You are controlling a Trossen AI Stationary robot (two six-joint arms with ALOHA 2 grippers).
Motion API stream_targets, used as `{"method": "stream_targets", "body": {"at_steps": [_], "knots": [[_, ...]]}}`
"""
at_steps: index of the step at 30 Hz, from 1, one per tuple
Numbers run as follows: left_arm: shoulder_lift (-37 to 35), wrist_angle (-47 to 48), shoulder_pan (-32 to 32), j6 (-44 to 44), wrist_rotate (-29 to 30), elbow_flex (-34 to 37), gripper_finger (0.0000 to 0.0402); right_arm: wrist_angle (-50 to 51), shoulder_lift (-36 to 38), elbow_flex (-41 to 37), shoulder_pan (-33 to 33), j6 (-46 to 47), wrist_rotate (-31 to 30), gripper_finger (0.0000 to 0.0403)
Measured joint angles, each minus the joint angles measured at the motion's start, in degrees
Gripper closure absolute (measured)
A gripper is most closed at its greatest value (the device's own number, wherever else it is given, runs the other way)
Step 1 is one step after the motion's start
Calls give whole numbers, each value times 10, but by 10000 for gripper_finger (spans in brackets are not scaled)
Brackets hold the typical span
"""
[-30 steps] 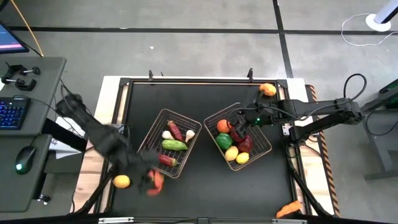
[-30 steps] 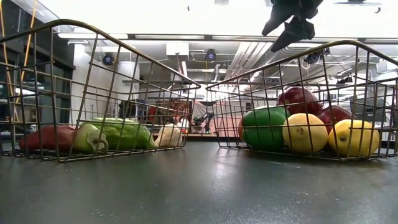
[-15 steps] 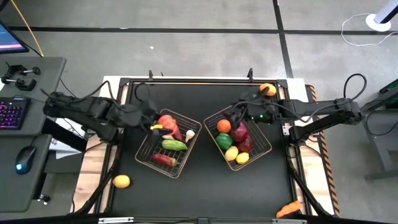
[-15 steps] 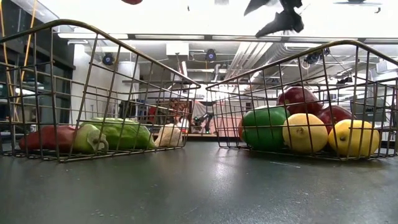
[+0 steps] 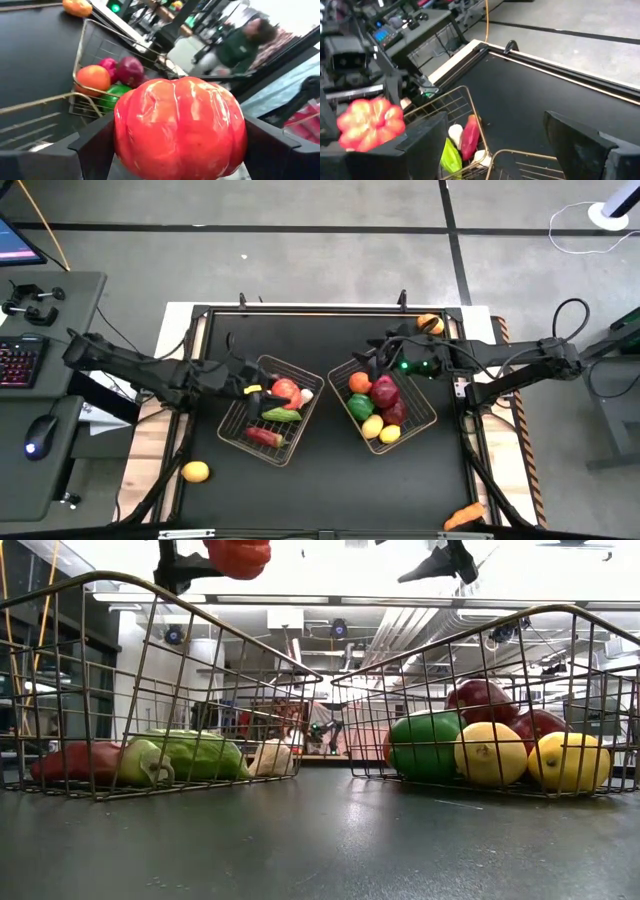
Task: Sort produce into baskets
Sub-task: Put the pumpkin into the left basket
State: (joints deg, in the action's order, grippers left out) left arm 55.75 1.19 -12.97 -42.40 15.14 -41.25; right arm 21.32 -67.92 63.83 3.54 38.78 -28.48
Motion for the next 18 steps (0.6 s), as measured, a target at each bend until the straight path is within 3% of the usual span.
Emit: {"method": "stream_targets", "body": {"at_steps": [4, 12, 18], "knots": [[-2, -35, 0, -17, -12, 30, 74, -2, 0, 0, 0, 22, -20, 82], [-15, 22, 4, -4, -51, 30, 58, -2, 0, 0, -1, 63, -35, 82], [-26, 37, 19, 65, -87, 30, 51, -2, 0, 0, -1, 68, -35, 82]]}}
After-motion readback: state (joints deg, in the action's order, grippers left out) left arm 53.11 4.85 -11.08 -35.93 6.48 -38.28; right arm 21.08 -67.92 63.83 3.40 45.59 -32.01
